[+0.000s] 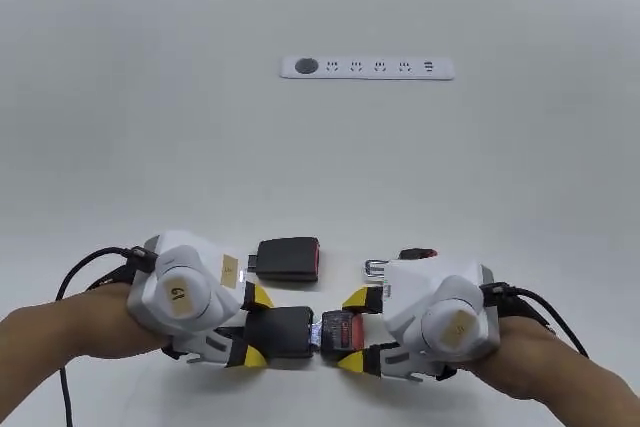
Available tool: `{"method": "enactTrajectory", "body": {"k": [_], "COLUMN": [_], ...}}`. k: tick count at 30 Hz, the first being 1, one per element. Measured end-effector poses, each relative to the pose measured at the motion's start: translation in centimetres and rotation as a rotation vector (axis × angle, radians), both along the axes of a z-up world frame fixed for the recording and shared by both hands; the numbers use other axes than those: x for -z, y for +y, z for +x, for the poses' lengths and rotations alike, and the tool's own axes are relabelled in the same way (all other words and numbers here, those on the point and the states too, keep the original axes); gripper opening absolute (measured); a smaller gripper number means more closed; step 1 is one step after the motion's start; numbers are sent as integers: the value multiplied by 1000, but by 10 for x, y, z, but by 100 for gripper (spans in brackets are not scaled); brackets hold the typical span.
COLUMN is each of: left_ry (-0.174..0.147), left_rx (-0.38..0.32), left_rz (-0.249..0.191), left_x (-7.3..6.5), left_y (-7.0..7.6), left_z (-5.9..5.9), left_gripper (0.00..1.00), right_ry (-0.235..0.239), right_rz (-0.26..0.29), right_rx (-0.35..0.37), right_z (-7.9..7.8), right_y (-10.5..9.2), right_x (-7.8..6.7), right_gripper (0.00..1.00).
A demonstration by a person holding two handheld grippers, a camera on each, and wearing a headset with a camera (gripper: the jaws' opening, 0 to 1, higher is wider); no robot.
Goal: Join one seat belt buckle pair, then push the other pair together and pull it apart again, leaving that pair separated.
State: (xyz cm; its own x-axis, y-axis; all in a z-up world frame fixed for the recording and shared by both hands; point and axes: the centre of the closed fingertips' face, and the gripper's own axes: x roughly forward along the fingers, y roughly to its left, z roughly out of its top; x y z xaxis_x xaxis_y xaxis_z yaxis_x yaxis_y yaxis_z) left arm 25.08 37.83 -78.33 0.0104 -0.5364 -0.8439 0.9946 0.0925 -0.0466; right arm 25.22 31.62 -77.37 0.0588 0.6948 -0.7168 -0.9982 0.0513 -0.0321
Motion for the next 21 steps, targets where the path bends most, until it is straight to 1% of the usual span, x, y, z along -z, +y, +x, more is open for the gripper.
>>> {"method": "enactTrajectory", "body": {"k": [3,4,10,13,14,15,16,18,19,20,21], "left_ry": [-1,-6,-5,-11,-11,-12,-10,-9,-6,-6,-6], "left_rx": [2,2,-21,-9,-6,1,6,21,17,16,22], "left_rz": [5,5,8,2,-2,-8,-13,-9,-2,9,15], "left_x": [0,-1,1,1,1,1,1,0,0,0,0], "left_y": [0,0,0,0,0,1,1,0,-2,-3,-3], "left_z": [0,1,0,-1,-1,-1,-1,-2,-2,-2,-2], "left_gripper": [32,32,32,33,33,33,33,33,33,33,33], "right_ry": [1,-3,-13,-21,-18,-18,-14,-10,-8,-7,-9], "right_rz": [0,-25,-29,-20,-16,0,6,15,13,10,-5], "right_rx": [5,28,25,26,26,12,14,12,15,16,19], "right_z": [0,4,7,5,5,3,4,2,1,1,1], "right_y": [1,-4,0,-2,-3,-4,-4,-5,-5,-3,-1], "right_x": [1,3,7,6,5,4,3,3,3,3,4], "right_gripper": [28,28,29,30,30,29,29,29,29,29,29]}}
